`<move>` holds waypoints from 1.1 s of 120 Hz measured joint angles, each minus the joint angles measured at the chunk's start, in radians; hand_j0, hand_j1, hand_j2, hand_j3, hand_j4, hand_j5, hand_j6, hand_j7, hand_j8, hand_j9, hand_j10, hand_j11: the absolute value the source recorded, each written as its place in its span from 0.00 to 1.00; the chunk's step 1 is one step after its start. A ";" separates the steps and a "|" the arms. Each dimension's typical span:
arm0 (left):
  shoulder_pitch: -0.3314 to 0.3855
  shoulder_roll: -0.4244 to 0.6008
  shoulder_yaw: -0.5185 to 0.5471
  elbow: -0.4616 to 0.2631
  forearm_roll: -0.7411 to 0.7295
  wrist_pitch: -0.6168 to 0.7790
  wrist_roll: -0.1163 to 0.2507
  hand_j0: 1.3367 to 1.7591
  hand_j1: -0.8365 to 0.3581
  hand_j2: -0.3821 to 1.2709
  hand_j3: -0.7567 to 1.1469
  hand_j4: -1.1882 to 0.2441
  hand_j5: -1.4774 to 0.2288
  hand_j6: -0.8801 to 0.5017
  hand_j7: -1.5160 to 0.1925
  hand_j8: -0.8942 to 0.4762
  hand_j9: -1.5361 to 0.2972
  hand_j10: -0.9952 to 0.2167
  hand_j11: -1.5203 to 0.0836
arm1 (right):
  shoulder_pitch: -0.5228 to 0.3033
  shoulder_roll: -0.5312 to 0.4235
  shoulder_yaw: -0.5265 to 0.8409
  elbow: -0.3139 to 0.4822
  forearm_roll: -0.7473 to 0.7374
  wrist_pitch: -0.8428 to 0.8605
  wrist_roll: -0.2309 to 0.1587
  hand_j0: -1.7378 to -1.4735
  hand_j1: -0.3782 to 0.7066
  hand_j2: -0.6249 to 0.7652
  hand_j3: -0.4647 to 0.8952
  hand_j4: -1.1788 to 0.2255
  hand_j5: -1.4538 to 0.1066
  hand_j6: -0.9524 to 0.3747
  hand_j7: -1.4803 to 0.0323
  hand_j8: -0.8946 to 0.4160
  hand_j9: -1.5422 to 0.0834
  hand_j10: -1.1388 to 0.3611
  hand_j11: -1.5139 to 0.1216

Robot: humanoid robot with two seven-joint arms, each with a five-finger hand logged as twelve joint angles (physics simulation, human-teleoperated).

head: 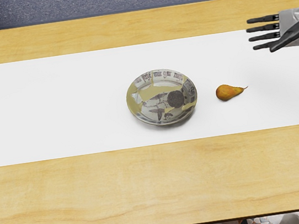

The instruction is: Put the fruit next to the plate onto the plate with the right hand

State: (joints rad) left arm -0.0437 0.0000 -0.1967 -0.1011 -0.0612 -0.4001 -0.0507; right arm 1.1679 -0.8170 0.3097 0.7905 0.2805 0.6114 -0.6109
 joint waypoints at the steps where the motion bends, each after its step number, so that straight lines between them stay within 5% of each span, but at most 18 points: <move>1: 0.000 0.000 0.000 0.000 0.000 0.000 0.000 0.76 0.98 0.23 0.40 0.82 0.86 0.63 0.88 0.64 0.83 0.81 0.94 | -0.001 -0.001 0.000 0.000 0.000 0.000 0.000 0.30 0.03 0.45 0.34 0.84 0.93 0.72 0.98 0.68 0.95 0.76 0.93; 34: 0.001 0.000 0.003 0.000 0.000 0.000 0.000 0.76 0.98 0.23 0.40 0.82 0.86 0.63 0.88 0.64 0.83 0.81 0.94 | 0.012 0.015 -0.004 -0.005 -0.027 0.000 0.000 0.30 0.03 0.45 0.34 0.84 0.93 0.72 0.98 0.68 0.95 0.76 0.93; 63: 0.001 0.000 0.003 0.001 0.001 0.000 0.000 0.76 0.98 0.23 0.40 0.82 0.86 0.63 0.88 0.64 0.83 0.81 0.94 | 0.125 0.127 -0.017 -0.005 -0.295 0.000 0.000 0.30 0.03 0.45 0.34 0.84 0.93 0.72 0.98 0.68 0.95 0.76 0.93; 97: 0.001 0.000 0.004 0.001 0.001 0.000 0.000 0.76 0.98 0.23 0.40 0.82 0.86 0.63 0.88 0.64 0.83 0.81 0.94 | 0.264 0.307 -0.210 -0.001 -0.519 -0.007 0.000 0.30 0.03 0.45 0.34 0.84 0.93 0.72 0.98 0.68 0.95 0.76 0.93; 132: 0.001 0.000 0.004 0.001 0.001 0.000 0.000 0.76 0.98 0.23 0.40 0.82 0.86 0.63 0.88 0.64 0.83 0.81 0.94 | 0.308 0.435 -0.403 0.046 -0.712 -0.252 0.000 0.30 0.03 0.45 0.34 0.84 0.93 0.72 0.98 0.68 0.95 0.76 0.93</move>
State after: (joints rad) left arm -0.0430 0.0000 -0.1930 -0.0997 -0.0598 -0.4003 -0.0506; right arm 1.4763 -0.3817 -0.0929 0.8362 -0.4317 0.3599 -0.6109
